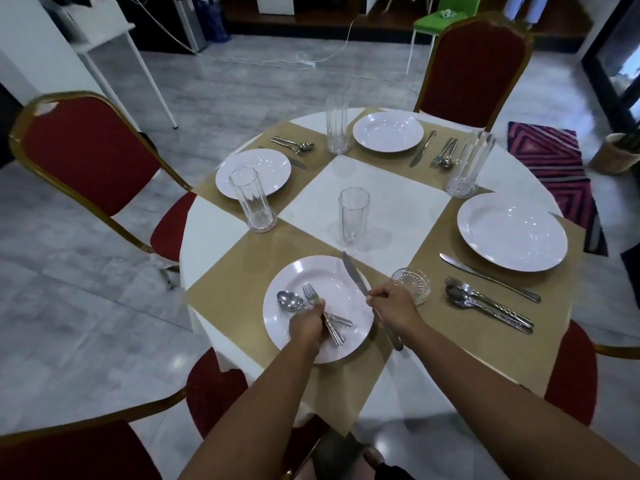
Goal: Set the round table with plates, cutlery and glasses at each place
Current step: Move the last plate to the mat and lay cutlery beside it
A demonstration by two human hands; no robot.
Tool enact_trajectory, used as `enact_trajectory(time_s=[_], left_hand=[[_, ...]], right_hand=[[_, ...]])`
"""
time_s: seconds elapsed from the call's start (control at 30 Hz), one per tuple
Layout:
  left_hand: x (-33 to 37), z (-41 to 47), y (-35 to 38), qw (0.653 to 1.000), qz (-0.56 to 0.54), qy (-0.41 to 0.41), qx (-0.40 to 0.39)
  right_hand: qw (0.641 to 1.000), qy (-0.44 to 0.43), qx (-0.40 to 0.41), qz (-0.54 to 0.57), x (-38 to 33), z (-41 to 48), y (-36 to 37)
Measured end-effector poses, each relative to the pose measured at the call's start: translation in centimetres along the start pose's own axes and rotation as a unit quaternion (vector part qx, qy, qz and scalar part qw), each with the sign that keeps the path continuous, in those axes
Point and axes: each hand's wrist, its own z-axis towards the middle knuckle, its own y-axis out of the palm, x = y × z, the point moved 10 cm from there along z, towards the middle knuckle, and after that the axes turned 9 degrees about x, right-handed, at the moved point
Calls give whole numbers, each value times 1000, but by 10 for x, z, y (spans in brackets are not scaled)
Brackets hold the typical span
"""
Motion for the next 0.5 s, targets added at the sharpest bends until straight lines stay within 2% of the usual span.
enact_trajectory(time_s=[0.17, 0.33, 0.5], left_hand=[[10, -3, -8, 991, 118, 56, 4], [26, -2, -11, 946, 286, 154, 2], [33, -2, -11, 917, 354, 183, 4]], right_hand=[[1000, 12, -9, 12, 2, -10, 4], [1000, 26, -3, 5, 6, -16, 6], [999, 42, -10, 14, 13, -21, 10]])
